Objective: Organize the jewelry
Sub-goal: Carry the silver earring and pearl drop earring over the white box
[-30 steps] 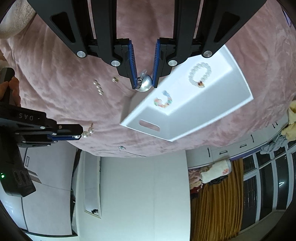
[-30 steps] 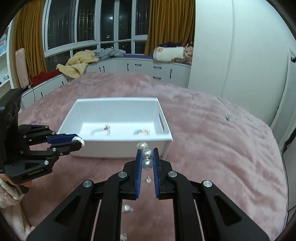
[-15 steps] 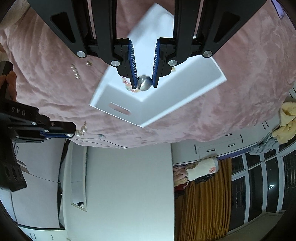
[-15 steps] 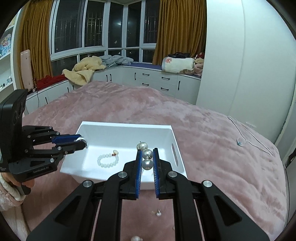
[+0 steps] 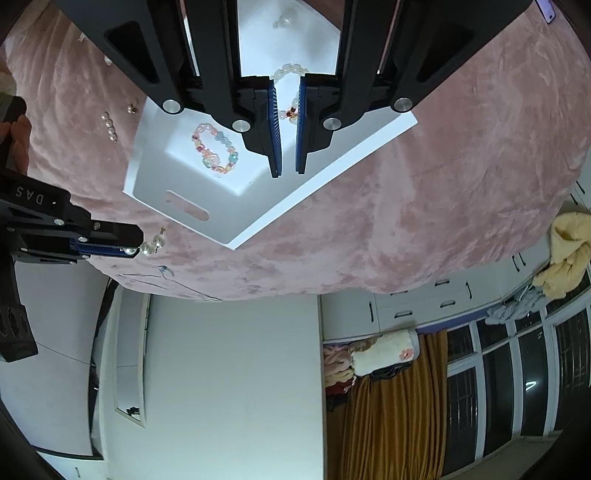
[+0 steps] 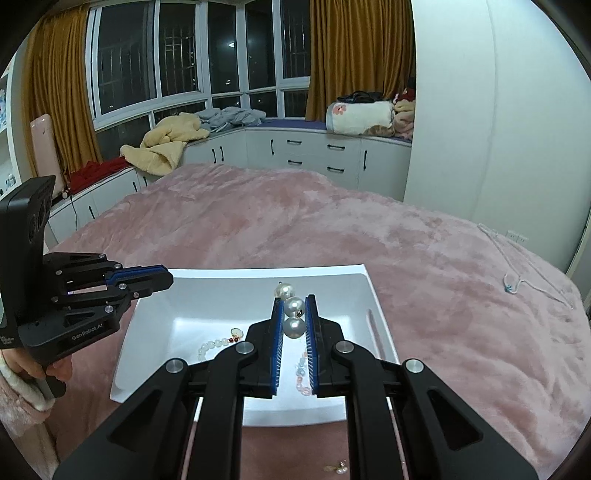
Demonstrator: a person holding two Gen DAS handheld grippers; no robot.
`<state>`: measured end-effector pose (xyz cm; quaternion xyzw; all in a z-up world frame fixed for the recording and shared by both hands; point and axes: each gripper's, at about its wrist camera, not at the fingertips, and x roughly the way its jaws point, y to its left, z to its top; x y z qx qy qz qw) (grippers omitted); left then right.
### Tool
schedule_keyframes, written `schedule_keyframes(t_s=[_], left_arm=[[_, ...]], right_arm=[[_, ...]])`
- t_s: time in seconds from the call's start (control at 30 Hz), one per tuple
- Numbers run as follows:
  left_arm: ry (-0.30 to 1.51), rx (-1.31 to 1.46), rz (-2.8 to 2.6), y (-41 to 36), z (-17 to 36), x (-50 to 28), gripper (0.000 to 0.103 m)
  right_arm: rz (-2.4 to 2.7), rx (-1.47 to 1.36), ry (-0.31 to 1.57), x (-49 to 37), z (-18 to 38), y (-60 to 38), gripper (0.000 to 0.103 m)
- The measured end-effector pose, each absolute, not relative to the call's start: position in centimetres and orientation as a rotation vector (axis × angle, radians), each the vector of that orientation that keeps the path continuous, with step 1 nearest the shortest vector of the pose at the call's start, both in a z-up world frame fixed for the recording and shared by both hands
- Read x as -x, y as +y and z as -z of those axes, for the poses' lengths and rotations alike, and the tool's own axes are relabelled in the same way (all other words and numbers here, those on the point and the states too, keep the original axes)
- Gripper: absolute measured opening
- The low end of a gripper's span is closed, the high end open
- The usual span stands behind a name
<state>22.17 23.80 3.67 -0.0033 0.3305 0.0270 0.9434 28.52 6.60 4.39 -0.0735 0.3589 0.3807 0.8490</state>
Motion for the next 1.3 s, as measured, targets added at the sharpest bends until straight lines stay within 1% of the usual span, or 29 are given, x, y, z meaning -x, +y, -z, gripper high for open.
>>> schedule_keyframes(t_s=[0.3,0.83,1.0,1.07,1.13,1.17,1.2,1.27,1.3], left_arm=[[0.713,0.031,-0.056,24.6,-1.4,-22.1,0.013],[0.742,0.066,-0.094,25.6,0.3,-22.7,0.014],[0.758,0.077,-0.103,25.5,1.2,-22.7,0.018],[0.763,0.079,-0.106,25.5,1.5,-22.7,0.020],[0.763,0.078,-0.109,25.4,1.5,-22.5,0.029],[0.761,0.076,-0.110,25.3,1.5,-22.5,0.032],[0.758,0.073,-0.113,25.2,1.4,-22.4,0.035],[0.754,0.072,-0.116,25.1,1.4,-22.4,0.040],[0.752,0.073,-0.118,25.0,1.3,-22.3,0.044]], right_arm=[[-0.802,0.181,0.823,-29.1,-1.2,9.0,0.012],[-0.808,0.235,0.919,-29.6,3.5,12.3,0.012],[-0.788,0.237,0.953,-29.8,4.9,12.7,0.012],[-0.774,0.226,0.962,-29.8,5.1,12.6,0.014],[-0.765,0.222,0.960,-29.8,5.1,12.5,0.014],[-0.763,0.220,0.959,-29.7,5.0,12.5,0.021],[-0.763,0.216,0.958,-29.8,4.9,12.5,0.030],[-0.758,0.201,0.936,-29.7,4.4,12.2,0.041],[-0.763,0.190,0.927,-29.7,4.1,12.1,0.047]])
